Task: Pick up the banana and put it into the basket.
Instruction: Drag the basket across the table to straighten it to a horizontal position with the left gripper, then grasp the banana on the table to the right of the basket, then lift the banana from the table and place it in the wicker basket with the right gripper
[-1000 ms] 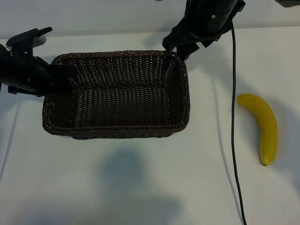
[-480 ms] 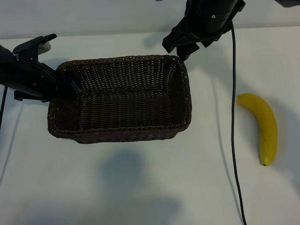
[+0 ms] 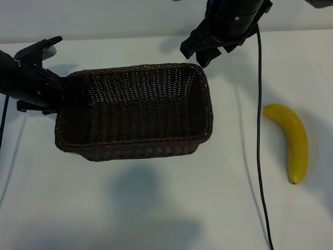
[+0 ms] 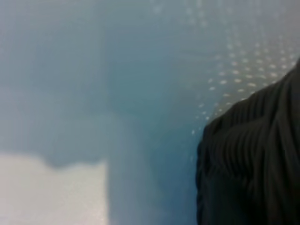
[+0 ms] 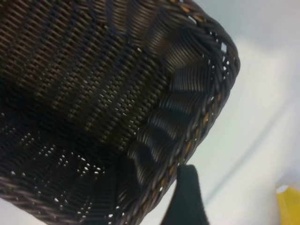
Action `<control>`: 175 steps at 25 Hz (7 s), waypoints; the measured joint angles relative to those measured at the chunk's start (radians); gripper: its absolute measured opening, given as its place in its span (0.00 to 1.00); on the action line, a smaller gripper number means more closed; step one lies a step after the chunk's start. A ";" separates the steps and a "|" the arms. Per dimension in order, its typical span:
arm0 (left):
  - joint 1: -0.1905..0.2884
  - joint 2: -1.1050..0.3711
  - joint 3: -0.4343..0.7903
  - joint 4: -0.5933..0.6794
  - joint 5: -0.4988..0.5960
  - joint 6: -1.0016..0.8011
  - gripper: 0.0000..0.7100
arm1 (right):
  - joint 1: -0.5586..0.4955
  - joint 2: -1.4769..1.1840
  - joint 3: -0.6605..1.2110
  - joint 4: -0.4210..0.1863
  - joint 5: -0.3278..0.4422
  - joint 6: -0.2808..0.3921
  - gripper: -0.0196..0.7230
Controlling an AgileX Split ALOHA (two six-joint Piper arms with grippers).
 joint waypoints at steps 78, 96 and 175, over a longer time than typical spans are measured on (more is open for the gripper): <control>0.018 -0.339 0.000 0.251 0.183 -0.140 0.83 | -0.149 -0.186 0.147 -0.211 0.000 0.064 0.83; 0.018 -0.339 0.000 0.252 0.175 -0.136 0.83 | -0.298 -0.218 0.528 -0.150 -0.069 0.036 0.83; 0.018 -0.341 0.000 0.251 0.179 -0.136 0.83 | -0.332 -0.148 0.610 -0.010 -0.332 0.028 0.58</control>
